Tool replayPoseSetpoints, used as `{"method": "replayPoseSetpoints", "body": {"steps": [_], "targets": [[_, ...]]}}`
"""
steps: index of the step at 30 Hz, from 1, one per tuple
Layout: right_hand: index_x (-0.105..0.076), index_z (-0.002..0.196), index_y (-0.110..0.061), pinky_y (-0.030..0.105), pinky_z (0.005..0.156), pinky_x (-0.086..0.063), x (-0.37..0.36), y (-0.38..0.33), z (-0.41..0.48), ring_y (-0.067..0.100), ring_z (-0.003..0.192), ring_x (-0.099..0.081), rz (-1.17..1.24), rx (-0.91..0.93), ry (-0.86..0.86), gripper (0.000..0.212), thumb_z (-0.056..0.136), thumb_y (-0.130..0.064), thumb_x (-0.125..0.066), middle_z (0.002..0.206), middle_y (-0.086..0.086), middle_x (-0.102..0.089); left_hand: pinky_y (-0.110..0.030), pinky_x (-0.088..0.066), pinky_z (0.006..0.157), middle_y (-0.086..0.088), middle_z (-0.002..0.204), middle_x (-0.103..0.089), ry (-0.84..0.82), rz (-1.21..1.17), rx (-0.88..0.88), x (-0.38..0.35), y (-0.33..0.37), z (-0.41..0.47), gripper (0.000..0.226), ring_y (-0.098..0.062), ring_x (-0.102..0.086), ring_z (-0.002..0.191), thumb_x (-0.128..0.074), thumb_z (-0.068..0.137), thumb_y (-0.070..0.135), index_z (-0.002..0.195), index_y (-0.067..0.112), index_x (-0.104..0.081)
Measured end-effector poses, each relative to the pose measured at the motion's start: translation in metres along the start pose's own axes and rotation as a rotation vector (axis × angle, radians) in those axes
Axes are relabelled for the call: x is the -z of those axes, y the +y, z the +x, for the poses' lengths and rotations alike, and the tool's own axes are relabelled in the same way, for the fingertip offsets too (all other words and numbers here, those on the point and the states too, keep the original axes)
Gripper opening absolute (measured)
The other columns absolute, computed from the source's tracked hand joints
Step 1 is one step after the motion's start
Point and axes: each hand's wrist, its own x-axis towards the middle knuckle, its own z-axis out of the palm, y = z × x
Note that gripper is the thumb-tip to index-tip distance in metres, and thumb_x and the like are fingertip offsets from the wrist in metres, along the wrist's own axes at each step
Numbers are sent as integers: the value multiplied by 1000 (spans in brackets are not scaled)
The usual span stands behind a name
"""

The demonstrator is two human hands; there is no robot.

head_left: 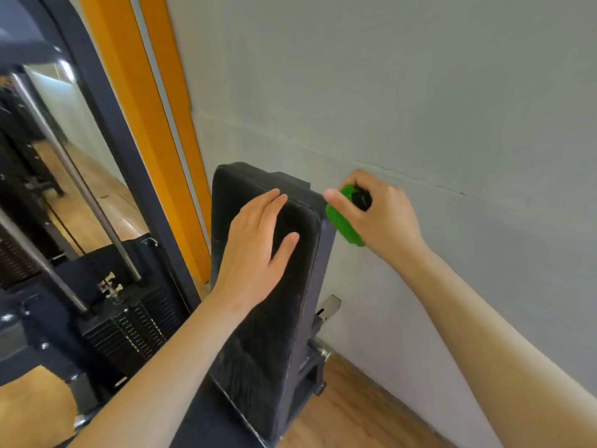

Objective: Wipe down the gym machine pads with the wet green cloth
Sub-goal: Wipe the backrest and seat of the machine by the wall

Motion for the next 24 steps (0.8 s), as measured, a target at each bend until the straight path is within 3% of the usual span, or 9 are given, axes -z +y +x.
{"method": "replayPoseSetpoints", "body": {"steps": [4, 7, 9, 11, 14, 16, 20, 24], "targets": [[-59, 81, -25, 37, 65, -53, -10, -7, 51, 12, 70, -61, 19, 88, -82, 45, 77, -70, -52, 71, -7, -62, -34, -23, 115, 2, 147, -41, -33, -18, -10, 7, -26, 47, 66, -14, -33, 138, -32, 88, 58, 143, 20, -39], [-59, 80, -25, 33, 64, -48, -21, -4, 67, 9, 69, -57, -87, 197, -274, 45, 76, -69, -50, 73, -7, -61, -40, -27, 115, 5, 145, -45, -66, -35, -13, 4, -56, 72, 60, -13, -36, 136, -29, 94, 59, 140, 24, -42], [-56, 76, -28, 31, 64, -44, -29, -1, 77, 11, 69, -54, -133, 262, -386, 33, 82, -61, -55, 72, -6, -58, -44, -30, 114, 4, 143, -48, -54, -6, 3, 0, -82, 88, 59, -14, -38, 135, -24, 96, 59, 138, 23, -46], [-53, 72, -31, 29, 64, -43, -37, -1, 90, 12, 67, -53, -147, 302, -452, 28, 85, -54, -60, 69, -6, -56, -43, -32, 113, 3, 138, -52, -9, -20, 46, -10, -104, 98, 64, -15, -42, 132, -19, 95, 61, 134, 21, -51], [-57, 75, -23, 27, 61, -38, -51, -5, 111, 10, 63, -48, -189, 369, -523, 30, 87, -50, -62, 64, -8, -50, -35, -37, 101, 0, 116, -62, 187, -131, 44, -32, -113, 100, 55, -17, -52, 114, -22, 99, 50, 115, 15, -62], [-57, 76, -21, 25, 59, -34, -62, -7, 124, 6, 60, -44, -190, 401, -556, 30, 88, -48, -61, 63, -10, -47, -30, -36, 97, 1, 108, -63, 278, -199, 32, -42, -116, 99, 47, -15, -54, 107, -26, 100, 41, 109, 13, -64], [-59, 79, -15, 28, 60, -35, -87, -11, 148, 6, 60, -42, -193, 405, -551, 33, 90, -46, -59, 64, -9, -46, -20, -26, 103, 4, 109, -63, 316, -238, 16, -47, -126, 101, 43, -11, -53, 110, -28, 100, 36, 110, 15, -64], [-63, 85, -13, 36, 69, -43, -101, -11, 158, 14, 68, -51, -151, 340, -497, 34, 91, -46, -59, 72, -2, -57, -19, -21, 107, 7, 109, -64, 340, -260, 16, -49, -127, 102, 45, -7, -52, 112, -25, 101, 35, 109, 16, -65]]}}
